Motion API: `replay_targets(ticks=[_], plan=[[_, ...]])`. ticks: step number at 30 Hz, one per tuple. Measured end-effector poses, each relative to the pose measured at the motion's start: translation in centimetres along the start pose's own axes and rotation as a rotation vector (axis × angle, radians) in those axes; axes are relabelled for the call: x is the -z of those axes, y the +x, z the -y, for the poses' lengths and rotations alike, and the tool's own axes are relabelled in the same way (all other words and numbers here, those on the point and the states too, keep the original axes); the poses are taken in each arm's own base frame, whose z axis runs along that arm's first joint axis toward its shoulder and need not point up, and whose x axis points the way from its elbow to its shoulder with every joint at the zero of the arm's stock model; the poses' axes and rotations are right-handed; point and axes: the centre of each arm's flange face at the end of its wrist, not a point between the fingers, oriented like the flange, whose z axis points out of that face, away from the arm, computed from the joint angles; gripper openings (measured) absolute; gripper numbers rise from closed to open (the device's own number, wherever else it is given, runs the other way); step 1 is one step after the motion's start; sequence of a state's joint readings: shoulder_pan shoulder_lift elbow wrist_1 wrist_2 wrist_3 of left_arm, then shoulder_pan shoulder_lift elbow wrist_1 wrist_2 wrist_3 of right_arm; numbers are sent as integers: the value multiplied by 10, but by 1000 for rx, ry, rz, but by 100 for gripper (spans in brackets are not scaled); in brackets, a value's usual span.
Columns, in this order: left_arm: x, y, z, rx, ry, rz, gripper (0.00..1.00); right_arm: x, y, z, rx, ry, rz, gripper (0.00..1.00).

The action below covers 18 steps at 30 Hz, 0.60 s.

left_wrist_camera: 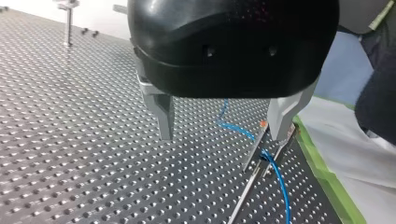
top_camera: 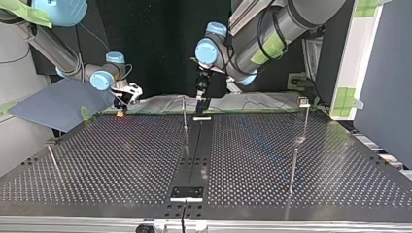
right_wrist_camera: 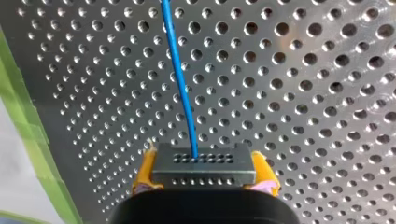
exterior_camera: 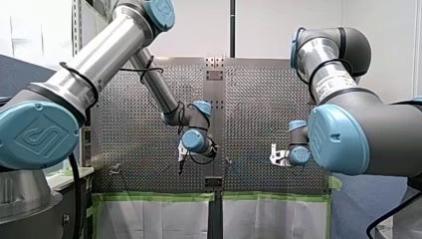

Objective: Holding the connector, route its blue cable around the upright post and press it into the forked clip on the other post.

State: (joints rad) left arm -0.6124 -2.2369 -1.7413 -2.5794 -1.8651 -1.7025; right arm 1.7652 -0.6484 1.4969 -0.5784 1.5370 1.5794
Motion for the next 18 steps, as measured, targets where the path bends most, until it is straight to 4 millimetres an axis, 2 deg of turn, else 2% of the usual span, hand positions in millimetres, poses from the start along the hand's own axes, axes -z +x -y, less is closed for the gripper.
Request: replay_targets(ticks=[18], plan=[[67,-23,-11,93,7,3,100,1,-1,1,-4,11,8,0]])
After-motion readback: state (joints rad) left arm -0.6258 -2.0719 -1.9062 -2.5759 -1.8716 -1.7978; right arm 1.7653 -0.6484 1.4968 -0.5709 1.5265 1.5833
